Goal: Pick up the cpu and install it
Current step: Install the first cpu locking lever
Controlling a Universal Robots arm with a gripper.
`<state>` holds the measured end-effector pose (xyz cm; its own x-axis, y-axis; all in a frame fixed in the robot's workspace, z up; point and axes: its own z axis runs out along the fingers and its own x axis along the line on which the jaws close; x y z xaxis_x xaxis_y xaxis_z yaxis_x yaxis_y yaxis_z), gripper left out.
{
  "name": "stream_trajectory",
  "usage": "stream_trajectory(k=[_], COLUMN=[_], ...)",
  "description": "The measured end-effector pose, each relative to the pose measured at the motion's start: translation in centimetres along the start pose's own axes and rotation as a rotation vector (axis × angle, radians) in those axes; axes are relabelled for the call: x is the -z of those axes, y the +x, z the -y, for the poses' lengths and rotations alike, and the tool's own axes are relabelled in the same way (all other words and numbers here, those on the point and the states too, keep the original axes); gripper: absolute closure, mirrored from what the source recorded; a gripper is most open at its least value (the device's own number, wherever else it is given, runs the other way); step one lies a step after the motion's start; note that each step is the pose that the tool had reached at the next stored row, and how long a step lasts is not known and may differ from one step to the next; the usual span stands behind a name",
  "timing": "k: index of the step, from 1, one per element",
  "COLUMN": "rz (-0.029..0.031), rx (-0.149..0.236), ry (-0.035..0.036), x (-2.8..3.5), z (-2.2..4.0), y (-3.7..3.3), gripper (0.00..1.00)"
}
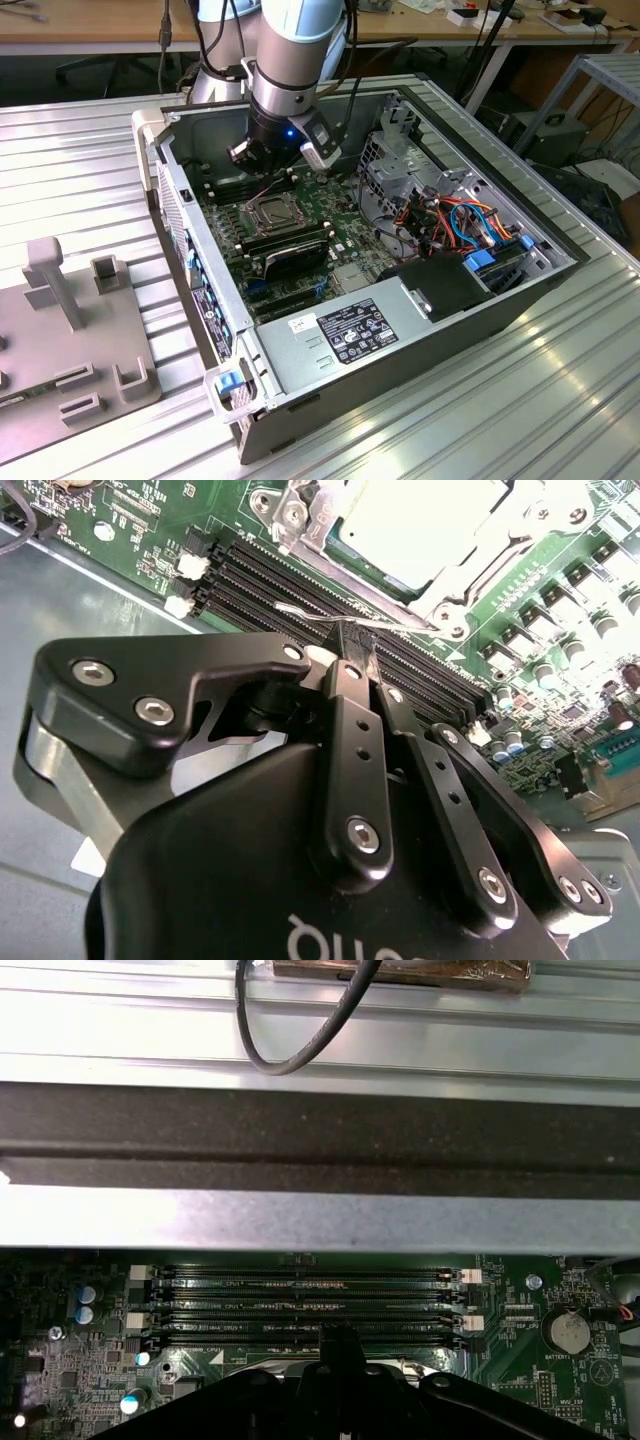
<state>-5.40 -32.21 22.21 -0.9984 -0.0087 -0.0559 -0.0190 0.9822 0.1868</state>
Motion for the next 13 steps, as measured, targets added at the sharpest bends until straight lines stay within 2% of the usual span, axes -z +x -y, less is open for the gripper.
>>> stream_trajectory(k=[7, 13], rz=[0.0001, 0.0000], rx=[0.000, 0.000], ry=[0.0000, 0.0000], x=[-0.17, -0.49], z=[0.04, 0.10], y=[-0.49, -0.50], gripper=[0.89, 0.89])
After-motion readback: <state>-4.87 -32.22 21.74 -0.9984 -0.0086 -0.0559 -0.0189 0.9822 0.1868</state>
